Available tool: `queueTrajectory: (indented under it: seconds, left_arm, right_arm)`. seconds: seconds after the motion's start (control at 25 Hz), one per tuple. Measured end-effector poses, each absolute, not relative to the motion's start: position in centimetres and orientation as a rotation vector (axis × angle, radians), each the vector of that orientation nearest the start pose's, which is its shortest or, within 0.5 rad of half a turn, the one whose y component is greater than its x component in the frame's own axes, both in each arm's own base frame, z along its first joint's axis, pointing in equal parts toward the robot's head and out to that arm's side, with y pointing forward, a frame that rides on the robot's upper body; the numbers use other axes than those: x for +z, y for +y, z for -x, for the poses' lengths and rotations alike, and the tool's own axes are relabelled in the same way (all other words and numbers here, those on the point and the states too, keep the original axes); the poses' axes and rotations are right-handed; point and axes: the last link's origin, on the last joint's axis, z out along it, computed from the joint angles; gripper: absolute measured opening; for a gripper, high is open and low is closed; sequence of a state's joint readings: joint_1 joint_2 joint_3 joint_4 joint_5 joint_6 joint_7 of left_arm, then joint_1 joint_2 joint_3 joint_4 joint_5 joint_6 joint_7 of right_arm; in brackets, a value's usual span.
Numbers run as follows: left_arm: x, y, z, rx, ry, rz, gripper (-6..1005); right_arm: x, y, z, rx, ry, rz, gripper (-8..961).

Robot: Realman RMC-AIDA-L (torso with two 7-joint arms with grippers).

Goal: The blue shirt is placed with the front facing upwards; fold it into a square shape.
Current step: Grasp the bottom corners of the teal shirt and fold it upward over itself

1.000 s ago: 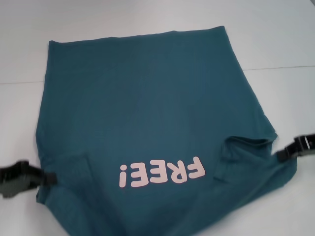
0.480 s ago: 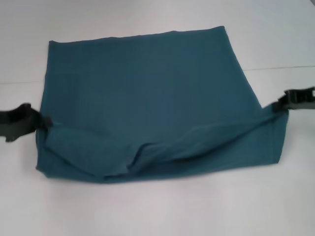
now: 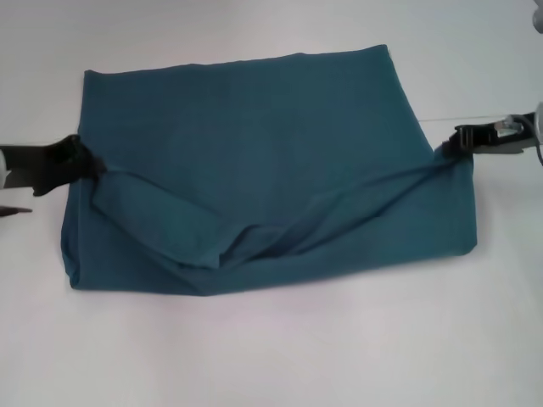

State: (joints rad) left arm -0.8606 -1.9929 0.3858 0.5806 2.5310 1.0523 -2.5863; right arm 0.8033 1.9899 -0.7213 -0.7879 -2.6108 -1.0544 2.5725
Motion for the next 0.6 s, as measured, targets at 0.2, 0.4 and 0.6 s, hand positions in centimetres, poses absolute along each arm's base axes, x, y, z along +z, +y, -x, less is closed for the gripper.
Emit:
queueTrajectory:
  seconds: [0.2,0.4,0.6]
  left_arm:
    - [4.4,45.9,25.9,-0.552,-1.742,1.772,15]
    - [3.9,46.6,25.4,-0.555,-1.697,1.759,16]
    - [3.8,47.2,25.0,-0.545,-1.652,1.753,16]
  right_arm:
    - [6.2,46.6,-25.7,0.182,1.346,1.915,43]
    - [5.2,47.8,-24.9,0.183,1.245,1.892,43]
    - [4.9,48.8,-24.3,0.197,1.178,1.857,43]
